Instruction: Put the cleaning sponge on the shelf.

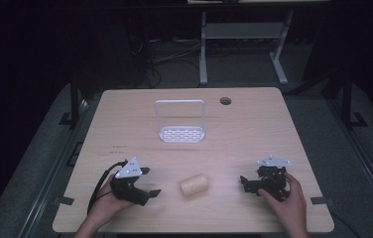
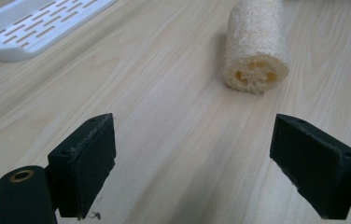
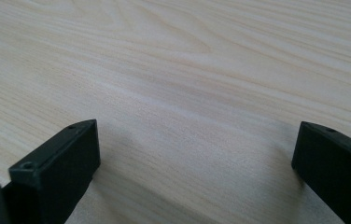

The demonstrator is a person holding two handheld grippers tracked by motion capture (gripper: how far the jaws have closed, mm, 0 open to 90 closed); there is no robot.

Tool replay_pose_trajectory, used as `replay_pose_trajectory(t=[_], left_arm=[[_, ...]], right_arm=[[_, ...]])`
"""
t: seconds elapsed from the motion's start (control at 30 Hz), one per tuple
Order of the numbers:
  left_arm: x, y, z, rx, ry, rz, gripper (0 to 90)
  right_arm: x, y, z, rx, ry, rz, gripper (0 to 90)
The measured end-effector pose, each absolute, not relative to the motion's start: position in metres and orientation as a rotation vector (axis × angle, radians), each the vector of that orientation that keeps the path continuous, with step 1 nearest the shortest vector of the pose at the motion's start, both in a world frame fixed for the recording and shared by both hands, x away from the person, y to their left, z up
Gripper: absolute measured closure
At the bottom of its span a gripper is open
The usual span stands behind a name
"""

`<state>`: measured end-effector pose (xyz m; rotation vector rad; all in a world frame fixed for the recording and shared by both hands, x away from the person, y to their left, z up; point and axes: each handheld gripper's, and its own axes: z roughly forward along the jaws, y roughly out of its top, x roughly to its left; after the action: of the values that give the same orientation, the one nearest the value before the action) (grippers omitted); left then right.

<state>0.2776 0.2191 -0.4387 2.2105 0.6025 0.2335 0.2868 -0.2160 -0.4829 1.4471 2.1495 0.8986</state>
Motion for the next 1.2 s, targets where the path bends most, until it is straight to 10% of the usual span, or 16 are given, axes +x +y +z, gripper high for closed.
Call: replay_pose_trajectory(t=[1.2], left_arm=[[0.289,0.163,-0.431,2.225,0.457,0.172,14.0]], right_arm=[[0.287,-0.216,-0.483,1.446,2.149,0.899,0.6]])
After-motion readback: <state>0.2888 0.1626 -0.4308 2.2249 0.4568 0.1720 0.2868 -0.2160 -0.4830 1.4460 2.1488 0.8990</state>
